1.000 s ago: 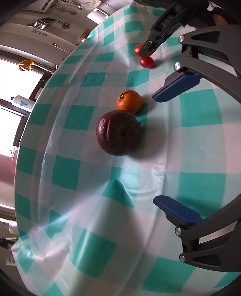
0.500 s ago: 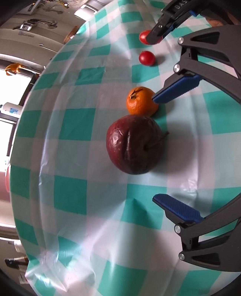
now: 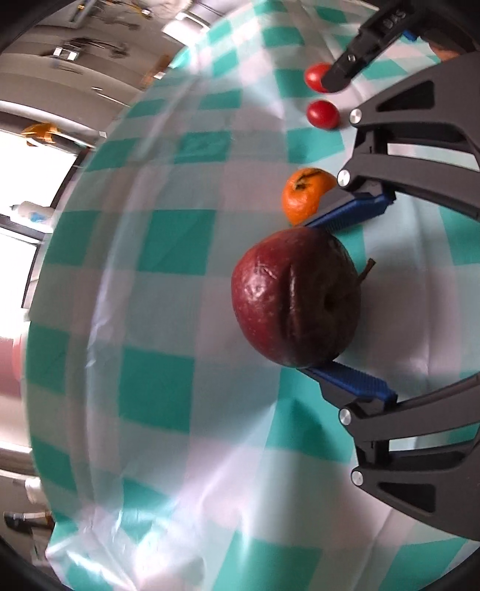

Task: Organize fruits
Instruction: 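Grasp the dark red apple with the left gripper while the right holds the tomato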

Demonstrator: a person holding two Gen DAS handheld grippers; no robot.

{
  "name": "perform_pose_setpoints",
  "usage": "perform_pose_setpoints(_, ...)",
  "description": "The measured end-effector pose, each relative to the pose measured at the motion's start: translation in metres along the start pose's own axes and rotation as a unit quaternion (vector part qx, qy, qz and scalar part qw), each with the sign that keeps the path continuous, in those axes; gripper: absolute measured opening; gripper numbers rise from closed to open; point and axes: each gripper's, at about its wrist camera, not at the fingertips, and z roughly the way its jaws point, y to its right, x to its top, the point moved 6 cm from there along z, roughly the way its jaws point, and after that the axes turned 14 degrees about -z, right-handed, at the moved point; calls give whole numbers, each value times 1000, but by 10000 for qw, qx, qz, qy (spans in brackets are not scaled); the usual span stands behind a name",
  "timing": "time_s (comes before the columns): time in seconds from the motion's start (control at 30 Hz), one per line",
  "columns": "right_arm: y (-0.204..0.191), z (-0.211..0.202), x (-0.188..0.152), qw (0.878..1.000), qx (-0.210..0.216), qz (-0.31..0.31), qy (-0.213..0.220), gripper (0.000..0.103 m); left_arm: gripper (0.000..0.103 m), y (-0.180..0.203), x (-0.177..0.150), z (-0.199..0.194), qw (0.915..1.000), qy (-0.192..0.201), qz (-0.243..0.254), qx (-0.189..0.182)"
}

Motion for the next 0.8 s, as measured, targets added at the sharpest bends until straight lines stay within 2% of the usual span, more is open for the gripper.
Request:
perform_pose_setpoints(0.07,0,0,-1,10000,13,3,2,35,66,-5,-2,-8,9999,98,25,68)
perform_pose_setpoints(0.27,0,0,-2,10000,25,-62,11,35,66,-18,-14,-23,9995,-45,-300,42)
perform_pose_setpoints(0.57,-5,-5,-6,9998,132,-141,18,35,66,-29,-41,-56,9998,55,-155,98)
perform_pose_setpoints(0.8,-19,-30,-30,9997,128,-156,-99,35,66,-28,-58,-77,9999,92,-57,46)
